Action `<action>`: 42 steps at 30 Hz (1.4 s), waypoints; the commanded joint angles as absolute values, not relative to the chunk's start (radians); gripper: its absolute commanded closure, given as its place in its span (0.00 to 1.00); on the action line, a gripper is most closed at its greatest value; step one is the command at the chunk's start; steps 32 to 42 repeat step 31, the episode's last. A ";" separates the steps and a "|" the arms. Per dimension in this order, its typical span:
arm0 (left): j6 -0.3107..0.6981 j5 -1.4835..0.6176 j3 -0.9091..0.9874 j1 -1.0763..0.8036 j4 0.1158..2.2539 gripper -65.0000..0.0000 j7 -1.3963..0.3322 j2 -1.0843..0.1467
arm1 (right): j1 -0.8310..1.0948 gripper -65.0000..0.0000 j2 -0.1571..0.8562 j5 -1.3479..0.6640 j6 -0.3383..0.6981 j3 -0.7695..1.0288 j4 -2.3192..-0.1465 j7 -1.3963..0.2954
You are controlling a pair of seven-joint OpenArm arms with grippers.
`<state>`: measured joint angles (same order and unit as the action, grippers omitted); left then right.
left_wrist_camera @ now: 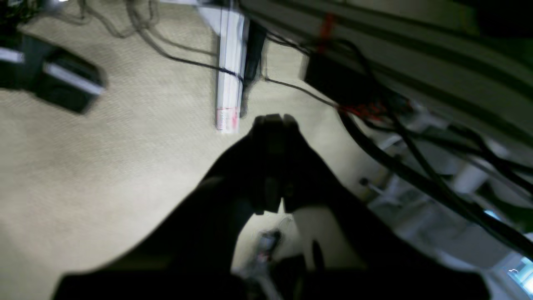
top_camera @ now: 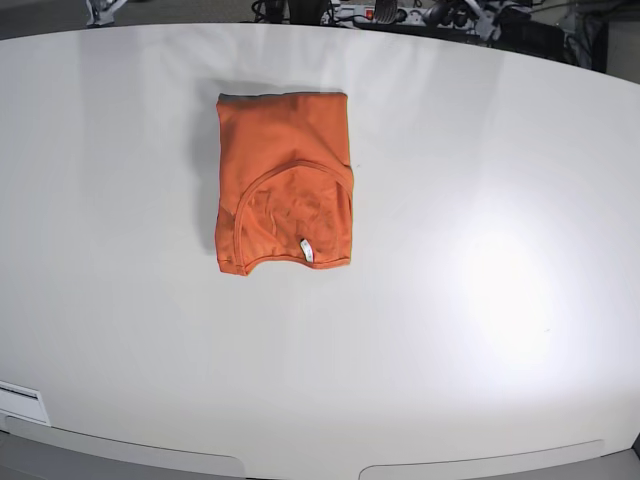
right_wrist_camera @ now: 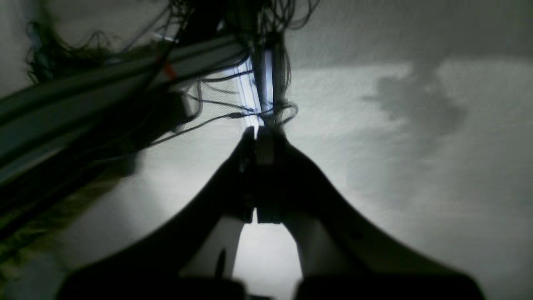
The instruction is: Fold the T-shirt properly
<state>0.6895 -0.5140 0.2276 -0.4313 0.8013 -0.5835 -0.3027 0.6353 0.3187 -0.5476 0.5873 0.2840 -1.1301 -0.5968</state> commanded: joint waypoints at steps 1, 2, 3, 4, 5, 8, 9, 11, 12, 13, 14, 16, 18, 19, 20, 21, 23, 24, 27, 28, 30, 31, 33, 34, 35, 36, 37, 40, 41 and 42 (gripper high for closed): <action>0.698 -0.488 0.213 -0.413 0.780 1.00 -0.543 -0.318 | 0.627 1.00 0.330 -0.520 0.575 0.261 -1.110 -0.570; 0.698 -0.458 0.193 -0.390 0.754 1.00 -0.501 -0.319 | 0.599 1.00 0.330 -0.483 0.545 0.231 -1.079 -0.531; 0.698 -0.431 0.171 -0.370 0.735 1.00 -0.462 -0.318 | 0.574 1.00 0.330 -0.448 0.516 0.200 -1.047 -0.484; 0.698 -0.402 0.146 -0.352 0.717 1.00 -0.423 -0.318 | 0.547 1.00 0.330 -0.411 0.488 0.167 -1.010 -0.433; 0.698 -0.374 0.118 -0.334 0.703 1.00 -0.385 -0.318 | 0.520 1.00 0.330 -0.376 0.466 0.132 -0.972 -0.382; 0.645 -0.278 0.024 -0.299 0.678 1.00 -0.254 -0.316 | 0.434 1.00 0.327 -0.290 0.407 0.023 -0.854 -0.251; 0.580 -0.241 -0.009 -0.297 0.675 1.00 -0.192 -0.313 | 0.408 1.00 0.323 -0.277 0.387 -0.012 -0.818 -0.225; 0.430 -0.189 -0.075 -0.297 0.672 1.00 -0.081 -0.303 | 0.358 1.00 0.304 -0.253 0.349 -0.073 -0.754 -0.211; 0.368 -0.171 -0.105 -0.297 0.669 1.00 -0.049 -0.295 | 0.337 1.00 0.290 -0.245 0.333 -0.099 -0.729 -0.207; 0.319 -0.157 -0.134 -0.297 0.665 1.00 -0.026 -0.282 | 0.319 1.00 0.277 -0.232 0.328 -0.122 -0.707 -0.196; 0.281 -0.147 -0.162 -0.297 0.662 1.00 -0.019 -0.266 | 0.304 1.00 0.262 -0.222 0.323 -0.144 -0.689 -0.184; 0.218 -0.147 -0.212 -0.296 0.654 1.00 -0.018 -0.227 | 0.281 1.00 0.229 -0.201 0.309 -0.183 -0.667 -0.178; 0.163 -0.154 -0.244 -0.295 0.643 1.00 -0.013 -0.184 | 0.271 1.00 0.195 -0.173 0.295 -0.215 -0.665 -0.179; 0.139 -0.172 -0.252 -0.295 0.632 1.00 -0.001 -0.163 | 0.270 1.00 0.179 -0.166 0.286 -0.229 -0.665 -0.178; 0.125 -0.190 -0.254 -0.295 0.620 1.00 0.013 -0.146 | 0.269 1.00 0.163 -0.154 0.277 -0.240 -0.665 -0.176; 0.117 -0.212 -0.254 -0.296 0.606 1.00 0.028 -0.131 | 0.270 1.00 0.146 -0.138 0.260 -0.250 -0.665 -0.176; 0.115 -0.239 -0.254 -0.295 0.571 1.00 0.044 -0.101 | 0.272 1.00 0.118 -0.110 0.233 -0.267 -0.665 -0.176; 0.116 -0.245 -0.257 -0.289 0.554 1.00 0.045 -0.086 | 0.275 1.00 0.107 -0.096 0.228 -0.273 -0.665 -0.175; 0.119 -0.272 -0.279 -0.253 0.507 1.00 0.042 -0.078 | 0.275 1.00 0.091 -0.096 0.226 -0.284 -0.665 -0.176; 0.119 -0.286 -0.286 -0.248 0.500 1.00 0.034 -0.078 | 0.275 1.00 0.090 -0.096 0.228 -0.284 -0.665 -0.176; 0.118 -0.297 -0.288 -0.246 0.499 1.00 0.030 -0.077 | 0.273 1.00 0.084 -0.096 0.226 -0.284 -0.665 -0.176; 0.119 -0.297 -0.288 -0.246 0.501 1.00 0.030 -0.077 | 0.271 1.00 0.082 -0.095 0.224 -0.285 -0.665 -0.176; 0.119 -0.297 -0.288 -0.246 0.501 1.00 0.030 -0.077 | 0.271 1.00 0.082 -0.095 0.224 -0.285 -0.665 -0.176; 0.119 -0.297 -0.288 -0.246 0.501 1.00 0.030 -0.077 | 0.271 1.00 0.082 -0.095 0.224 -0.285 -0.665 -0.176; 0.119 -0.297 -0.288 -0.246 0.501 1.00 0.030 -0.077 | 0.271 1.00 0.082 -0.095 0.224 -0.285 -0.665 -0.176; 0.119 -0.297 -0.288 -0.246 0.501 1.00 0.030 -0.077 | 0.271 1.00 0.082 -0.095 0.224 -0.285 -0.665 -0.176; 0.119 -0.297 -0.288 -0.246 0.501 1.00 0.030 -0.077 | 0.271 1.00 0.082 -0.095 0.224 -0.285 -0.665 -0.176; 0.119 -0.297 -0.288 -0.246 0.501 1.00 0.030 -0.077 | 0.271 1.00 0.082 -0.095 0.224 -0.285 -0.665 -0.176; 0.119 -0.297 -0.288 -0.246 0.501 1.00 0.030 -0.077 | 0.271 1.00 0.082 -0.095 0.224 -0.285 -0.665 -0.176; 0.119 -0.297 -0.288 -0.246 0.501 1.00 0.030 -0.077 | 0.271 1.00 0.082 -0.095 0.224 -0.285 -0.665 -0.176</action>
